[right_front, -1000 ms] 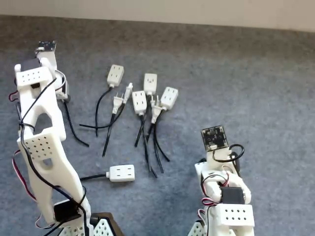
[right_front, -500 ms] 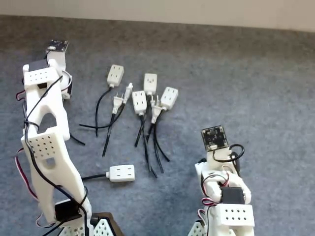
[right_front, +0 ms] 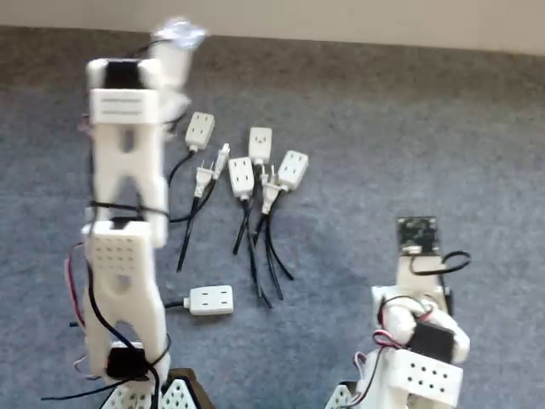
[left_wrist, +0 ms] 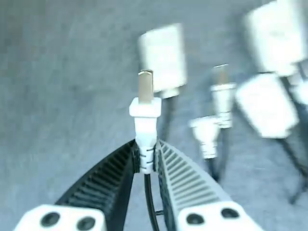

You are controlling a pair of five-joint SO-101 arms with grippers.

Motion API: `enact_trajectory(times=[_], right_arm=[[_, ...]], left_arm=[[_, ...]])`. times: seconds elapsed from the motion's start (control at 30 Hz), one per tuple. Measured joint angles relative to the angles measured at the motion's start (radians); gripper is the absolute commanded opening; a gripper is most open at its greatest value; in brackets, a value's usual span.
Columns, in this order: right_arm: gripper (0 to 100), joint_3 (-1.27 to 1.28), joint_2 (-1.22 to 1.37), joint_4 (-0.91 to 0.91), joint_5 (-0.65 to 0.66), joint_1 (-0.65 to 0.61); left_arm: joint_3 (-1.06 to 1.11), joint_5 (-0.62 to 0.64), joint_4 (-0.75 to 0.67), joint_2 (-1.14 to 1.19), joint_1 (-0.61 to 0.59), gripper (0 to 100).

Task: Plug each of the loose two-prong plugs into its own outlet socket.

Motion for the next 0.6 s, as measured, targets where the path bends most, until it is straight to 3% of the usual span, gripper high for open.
enact_trajectory(times=[0.3, 0.6], right_arm=[[33.2, -0.104, -0.005, 0.049, 0.005, 0.258], [33.2, -0.104, -0.003, 0.058, 0.003, 0.430]], left_arm=[[0.333, -0.186, -0.003, -0.084, 0.448, 0], [0.382, -0.196, -0.018, -0.086, 0.674, 0]])
